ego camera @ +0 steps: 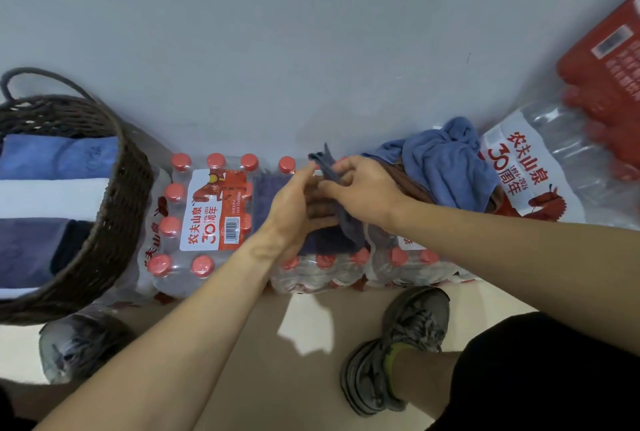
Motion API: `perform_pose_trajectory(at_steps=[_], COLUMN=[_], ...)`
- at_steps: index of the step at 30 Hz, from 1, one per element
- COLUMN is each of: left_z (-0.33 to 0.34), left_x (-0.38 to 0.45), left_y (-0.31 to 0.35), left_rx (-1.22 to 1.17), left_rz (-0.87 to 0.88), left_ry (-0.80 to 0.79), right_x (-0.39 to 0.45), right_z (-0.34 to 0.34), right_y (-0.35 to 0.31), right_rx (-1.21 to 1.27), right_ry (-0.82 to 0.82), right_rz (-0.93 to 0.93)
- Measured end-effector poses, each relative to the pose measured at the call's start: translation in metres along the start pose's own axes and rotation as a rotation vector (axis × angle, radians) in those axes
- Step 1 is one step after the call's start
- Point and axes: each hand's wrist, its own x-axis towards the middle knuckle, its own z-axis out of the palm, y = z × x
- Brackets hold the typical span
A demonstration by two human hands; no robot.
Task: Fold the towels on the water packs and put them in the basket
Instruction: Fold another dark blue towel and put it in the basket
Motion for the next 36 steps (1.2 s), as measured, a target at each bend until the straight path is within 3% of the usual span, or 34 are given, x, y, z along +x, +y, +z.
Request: perform_pose_trajectory(at_steps=[4, 7, 13, 20, 25, 30, 36], left_z=[-0.012, -0.028, -0.059, -0.077, -0.088, -0.093, -0.098], left_x=[0.004, 0.007, 0.010, 0.018, 0.018, 0.013, 0.007], left_y=[0.010, 0.011, 0.007, 0.000, 0.001, 0.000, 0.002], left_rx=[-0.150, 0.008, 0.366, 0.741, 0.960, 1.286, 1.497], left_rz=[-0.110, -0.052, 0.080, 0.092, 0.172, 0.233, 0.121], left_ry=[0.010, 0.064, 0.235, 0.265, 0.396, 0.481, 0.403], right_x=[0.002, 0.006, 0.012, 0.013, 0.015, 0.016, 0.016], right_z=[0.019, 0.026, 0.022, 0.022, 0.034, 0.040, 0.040], right_y=[-0.015, -0.017, 0.000, 0.018, 0.023, 0.023, 0.022], right_rx=[0.106, 0.145, -0.081, -0.432, -0.493, -0.577, -0.587], right_ry=[-0.178, -0.266, 0.163, -0.147, -0.292, -0.316, -0.304], right_rz=[-0.021, 0.003, -0.079, -0.165, -0.179, -0.193, -0.201])
